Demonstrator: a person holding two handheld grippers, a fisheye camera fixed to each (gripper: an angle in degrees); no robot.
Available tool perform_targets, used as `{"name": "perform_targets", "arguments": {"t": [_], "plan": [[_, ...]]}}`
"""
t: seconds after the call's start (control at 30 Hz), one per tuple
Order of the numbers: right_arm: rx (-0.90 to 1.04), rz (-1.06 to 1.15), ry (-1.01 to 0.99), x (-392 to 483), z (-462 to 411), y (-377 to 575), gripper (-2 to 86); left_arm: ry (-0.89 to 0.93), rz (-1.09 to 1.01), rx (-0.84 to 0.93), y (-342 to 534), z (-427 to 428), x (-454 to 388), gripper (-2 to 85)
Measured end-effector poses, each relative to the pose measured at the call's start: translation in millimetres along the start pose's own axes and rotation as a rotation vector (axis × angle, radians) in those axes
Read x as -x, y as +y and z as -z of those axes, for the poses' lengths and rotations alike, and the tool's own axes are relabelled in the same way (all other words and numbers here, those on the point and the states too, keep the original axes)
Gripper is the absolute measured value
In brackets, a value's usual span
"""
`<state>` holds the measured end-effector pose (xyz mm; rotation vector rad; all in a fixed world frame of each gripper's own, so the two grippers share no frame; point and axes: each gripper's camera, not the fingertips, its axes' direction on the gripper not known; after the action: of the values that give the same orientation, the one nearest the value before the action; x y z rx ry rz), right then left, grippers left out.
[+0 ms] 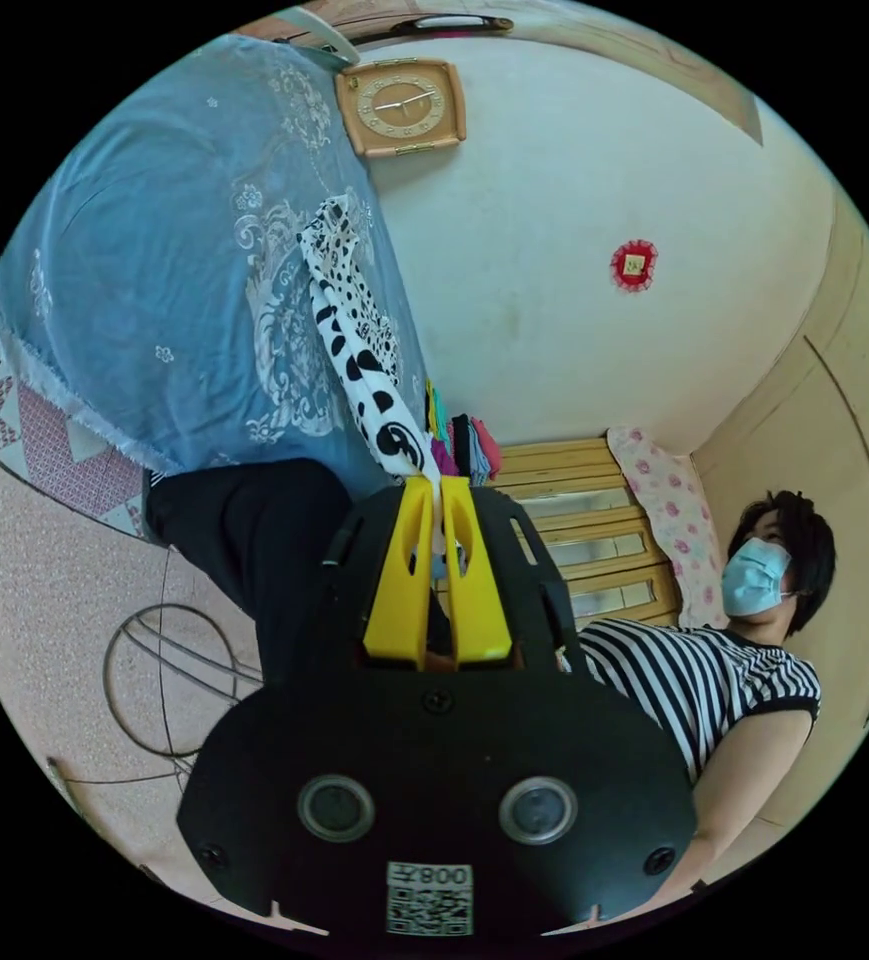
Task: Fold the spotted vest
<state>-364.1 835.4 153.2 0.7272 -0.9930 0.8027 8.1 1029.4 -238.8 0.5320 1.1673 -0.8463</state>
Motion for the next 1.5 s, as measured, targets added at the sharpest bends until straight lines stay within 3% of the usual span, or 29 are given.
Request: {"name": "perform_targets", "arguments": {"t": [0.4,0.8,1.13,1.5], "plan": [[-0.013,-0.009,-0.015,-25.8,-13.2,-27.1,0.3,0.035,0.042,-0.026,-32.1,-18.0,-17.4,1.8],[0.017,0.100,0.034,-13.6,-78.8,-249.1,0.4,-0.014,-0.065,-0.064,-229.3,-78.4,-65.7,1.6],[0.061,0.004,0.084,-76.0,-156.9,-422.9,0.4,-0.077,0.018,-0.100,-401.1,-145.9,-48.6,1.5],[0.108,-0.091,0.140,-141.9,-229.4,-551.9,0.5,-0.146,0.080,-0.079,-546.5,-217.9,-17.3,1.6]]}}
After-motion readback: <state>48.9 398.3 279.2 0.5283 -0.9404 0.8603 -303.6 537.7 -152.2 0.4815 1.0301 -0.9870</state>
